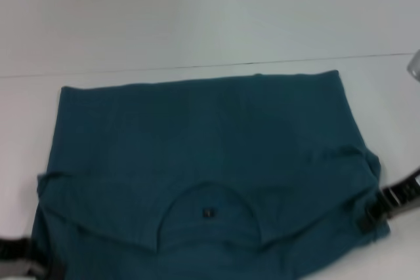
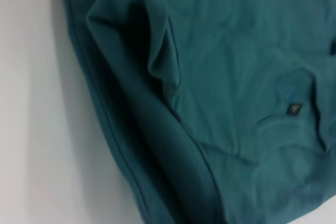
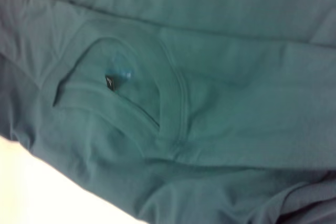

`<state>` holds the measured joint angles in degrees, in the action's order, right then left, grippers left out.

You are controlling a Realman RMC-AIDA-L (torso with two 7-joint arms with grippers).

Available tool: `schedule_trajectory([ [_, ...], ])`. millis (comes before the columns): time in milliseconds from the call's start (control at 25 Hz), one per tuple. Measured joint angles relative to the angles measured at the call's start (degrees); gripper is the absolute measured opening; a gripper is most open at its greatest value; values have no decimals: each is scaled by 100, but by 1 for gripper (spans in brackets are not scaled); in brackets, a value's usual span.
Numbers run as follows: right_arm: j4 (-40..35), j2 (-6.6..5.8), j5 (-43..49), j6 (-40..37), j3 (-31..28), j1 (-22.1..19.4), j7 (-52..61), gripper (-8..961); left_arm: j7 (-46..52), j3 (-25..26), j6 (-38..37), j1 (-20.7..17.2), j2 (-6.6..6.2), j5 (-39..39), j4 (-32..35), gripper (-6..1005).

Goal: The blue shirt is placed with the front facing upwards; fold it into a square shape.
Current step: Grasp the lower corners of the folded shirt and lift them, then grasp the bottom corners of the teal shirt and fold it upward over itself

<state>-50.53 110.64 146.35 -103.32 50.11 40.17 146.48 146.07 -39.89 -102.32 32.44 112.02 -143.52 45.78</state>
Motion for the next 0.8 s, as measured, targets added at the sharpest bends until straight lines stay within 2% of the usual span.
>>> schedule_trajectory([
  [200, -3, 76, 173, -404, -25, -174, -200, 59, -41, -16, -460, -277, 118, -177, 300, 2],
  [440, 20, -1, 124, -459, -248, -314, -379, 59, -158, 100, -699, -430, 97, -172, 332, 2],
  [560, 21, -26, 105, -481, -660, -239, -604, 59, -410, 446, -959, -269, 10, -133, 276, 1],
  [800, 59, -150, 69, 6, -1509, -46, -677, 58, -346, 905, -907, 224, -278, -132, 23, 1],
])
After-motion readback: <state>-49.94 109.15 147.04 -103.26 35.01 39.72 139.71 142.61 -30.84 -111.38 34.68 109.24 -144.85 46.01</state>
